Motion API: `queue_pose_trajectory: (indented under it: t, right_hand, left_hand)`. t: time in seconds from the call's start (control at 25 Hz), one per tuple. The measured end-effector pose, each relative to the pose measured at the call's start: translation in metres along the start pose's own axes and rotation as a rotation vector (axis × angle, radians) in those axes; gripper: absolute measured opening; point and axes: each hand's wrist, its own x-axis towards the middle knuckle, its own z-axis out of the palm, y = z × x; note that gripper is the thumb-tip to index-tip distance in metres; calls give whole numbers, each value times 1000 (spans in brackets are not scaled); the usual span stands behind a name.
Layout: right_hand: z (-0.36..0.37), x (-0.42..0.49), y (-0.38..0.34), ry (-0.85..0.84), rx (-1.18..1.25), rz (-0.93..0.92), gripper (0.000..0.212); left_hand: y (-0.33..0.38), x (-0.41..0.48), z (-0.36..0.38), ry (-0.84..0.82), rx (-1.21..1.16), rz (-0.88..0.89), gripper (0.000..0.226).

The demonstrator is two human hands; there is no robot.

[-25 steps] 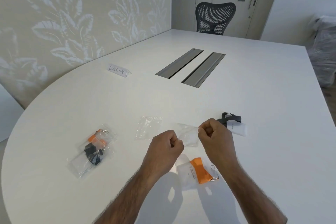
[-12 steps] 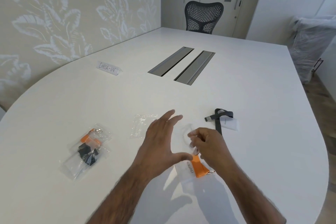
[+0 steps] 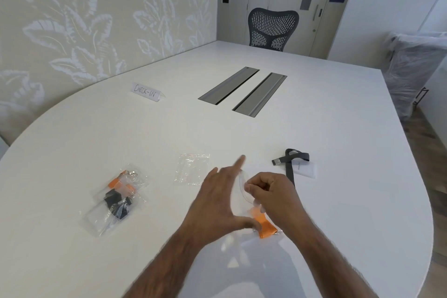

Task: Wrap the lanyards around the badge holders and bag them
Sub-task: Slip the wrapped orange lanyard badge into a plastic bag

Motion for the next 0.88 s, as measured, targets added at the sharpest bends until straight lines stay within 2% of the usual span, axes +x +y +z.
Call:
queue_pose_trajectory:
  t: [0.08,0.16,0.2,0.28,0.4,0.52,0.64,0.68,0.72,0.8,0.88]
  right_hand:
    - [-5,1,1,34,104,20,11]
    - [-9,3,1,55,201,18,9]
    - [-10,3,1,62,248,16,8]
    - [-9,5,2,77,301,17,8]
    - [-7,8,6,133,260,40,7]
    - [-9,12,9,183,218,43,8]
    - [-8,12,9,178,205,17,15]
    - [-7,13,10,187,183,7,19]
    - [-5,13,11,200,157,-2,23]
    - [-3,14,11,213,122,-15,25]
    - [-1,13,8,194,121,-24,23]
  left_hand:
    - [-17,-3,-4,112,-303,-173,108]
    - [-36,-3,-6,202,-618,-392,66]
    - [-43,-2,-6,181,-751,-486,47]
    - [-49,-2,-7,120,-861,-522,25]
    - [-47,-1,-12,137,-846,-531,20]
    - [-43,3,-17,151,-733,-531,20]
    - [-35,7,-13,300,-430,-475,7]
    - [-27,7,-13,366,-291,-404,11]
    - [-20,5,-14,385,-169,-292,32]
    - [-3,3,-14,230,-39,-65,84]
    - [17,3,-11,6,53,31,122]
